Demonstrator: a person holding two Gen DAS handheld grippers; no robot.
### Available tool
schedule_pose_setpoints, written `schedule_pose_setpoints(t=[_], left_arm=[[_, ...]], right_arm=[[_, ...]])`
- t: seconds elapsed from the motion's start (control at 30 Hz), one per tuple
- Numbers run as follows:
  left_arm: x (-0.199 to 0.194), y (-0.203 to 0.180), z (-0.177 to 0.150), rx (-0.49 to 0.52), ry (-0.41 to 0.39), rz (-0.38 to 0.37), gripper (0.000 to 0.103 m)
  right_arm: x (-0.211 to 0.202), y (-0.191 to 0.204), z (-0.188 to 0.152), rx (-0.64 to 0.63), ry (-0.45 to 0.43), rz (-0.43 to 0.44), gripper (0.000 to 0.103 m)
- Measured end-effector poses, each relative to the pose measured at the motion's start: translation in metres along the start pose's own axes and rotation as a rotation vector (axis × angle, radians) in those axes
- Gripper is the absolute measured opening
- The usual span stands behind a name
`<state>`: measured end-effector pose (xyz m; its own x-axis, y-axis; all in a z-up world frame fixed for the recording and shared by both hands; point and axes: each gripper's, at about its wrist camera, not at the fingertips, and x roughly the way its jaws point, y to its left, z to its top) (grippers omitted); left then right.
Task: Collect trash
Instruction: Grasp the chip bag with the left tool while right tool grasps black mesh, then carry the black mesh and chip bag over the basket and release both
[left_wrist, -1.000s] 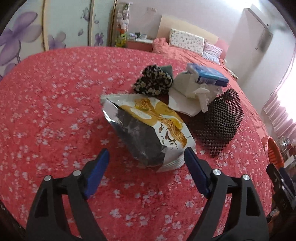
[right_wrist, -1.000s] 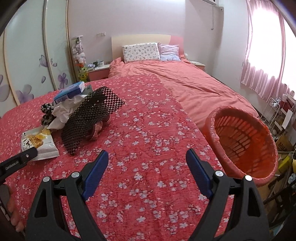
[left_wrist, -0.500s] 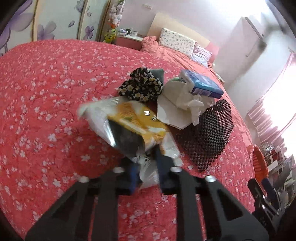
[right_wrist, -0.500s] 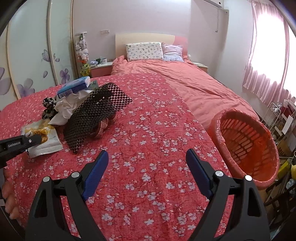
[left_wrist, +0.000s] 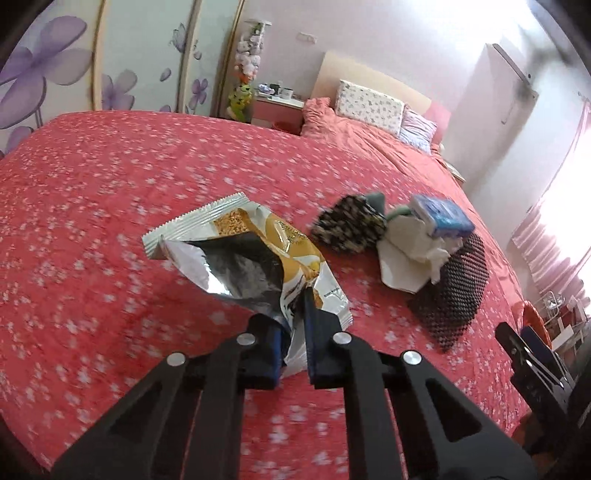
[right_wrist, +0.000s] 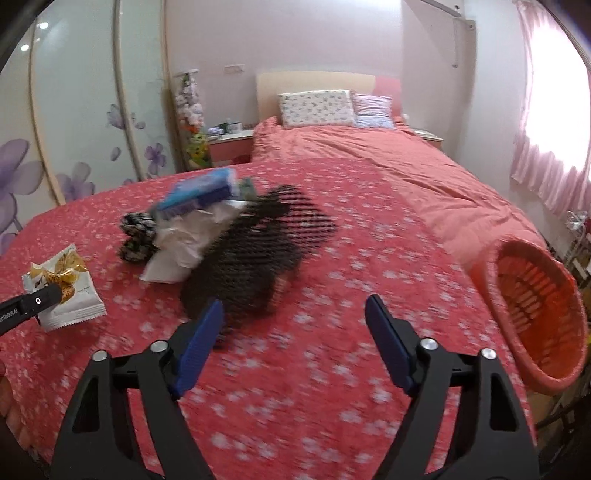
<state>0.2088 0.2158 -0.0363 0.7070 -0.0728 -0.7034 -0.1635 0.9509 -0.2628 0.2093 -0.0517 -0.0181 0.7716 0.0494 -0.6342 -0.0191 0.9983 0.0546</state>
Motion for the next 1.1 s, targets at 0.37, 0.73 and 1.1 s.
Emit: schedule_pose_setpoints(t=[0.37,0.73,1.1], left_arm=[[-0.004,0.027,0.010,-0.013,-0.013,-0.003,0.011],[0.002,0.026,0.009,-0.021,0.003,-0.020,0.011],[0.001,0.006,0.006,0.004,0.004,-0.033,0.011]], right_arm=[[0.044,0.042,0.014,-0.060,0.064,0.002,0.063],[0.044,0.035,0.005,-0.056,0.113,-0.010,0.012],[0.008,0.001,0.010,0.006,0.045,-0.002,0.009]])
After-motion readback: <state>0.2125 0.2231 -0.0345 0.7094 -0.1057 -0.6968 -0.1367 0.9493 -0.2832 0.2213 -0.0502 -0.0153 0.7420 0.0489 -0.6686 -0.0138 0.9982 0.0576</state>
